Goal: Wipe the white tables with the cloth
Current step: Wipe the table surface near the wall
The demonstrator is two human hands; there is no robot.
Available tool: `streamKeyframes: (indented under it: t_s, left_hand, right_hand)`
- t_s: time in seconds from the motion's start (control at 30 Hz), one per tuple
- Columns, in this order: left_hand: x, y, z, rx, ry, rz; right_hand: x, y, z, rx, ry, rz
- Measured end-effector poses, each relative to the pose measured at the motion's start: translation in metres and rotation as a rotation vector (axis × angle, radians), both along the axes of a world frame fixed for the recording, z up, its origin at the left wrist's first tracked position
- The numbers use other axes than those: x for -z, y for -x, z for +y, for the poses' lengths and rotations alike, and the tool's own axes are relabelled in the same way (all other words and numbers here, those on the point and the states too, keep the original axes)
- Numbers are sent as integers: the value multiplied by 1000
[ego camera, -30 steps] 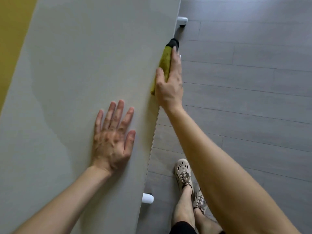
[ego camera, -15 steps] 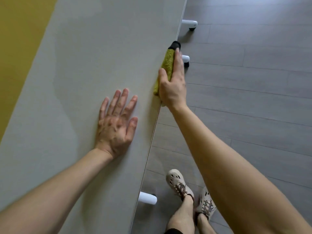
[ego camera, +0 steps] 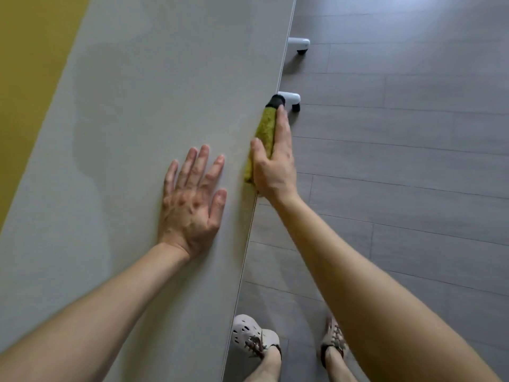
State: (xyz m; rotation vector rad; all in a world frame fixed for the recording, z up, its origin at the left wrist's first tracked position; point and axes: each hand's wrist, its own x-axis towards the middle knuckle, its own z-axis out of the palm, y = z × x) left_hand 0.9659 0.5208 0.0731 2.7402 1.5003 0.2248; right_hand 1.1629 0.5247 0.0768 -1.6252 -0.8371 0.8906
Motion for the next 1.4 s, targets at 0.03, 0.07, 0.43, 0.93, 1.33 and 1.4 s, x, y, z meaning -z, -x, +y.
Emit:
streamKeyframes:
  t_s: [0.03,0.07,0.43,0.93,1.33,1.4]
  left_hand:
    - [0,0,0,-3,0,-6]
    - [0,-1,0,-5,0,-11]
    - [2,-1,0,4,-8,-67]
    - [-15,-12,-11,-91,-134,-114]
    - [-35,87,-173,-60,93,-28]
    - [-32,125,-218,-55,109,18]
  right_hand:
    - [-1,-11,18,20,8,2]
    - [-1,-14,26,28,18,5]
    - [-5,114,-212,-145,18,13]
    - [-5,96,-136,67,48,-73]
    - [-3,84,-153,-62,29,-49]
    - [-2,81,-143,-54,56,-37]
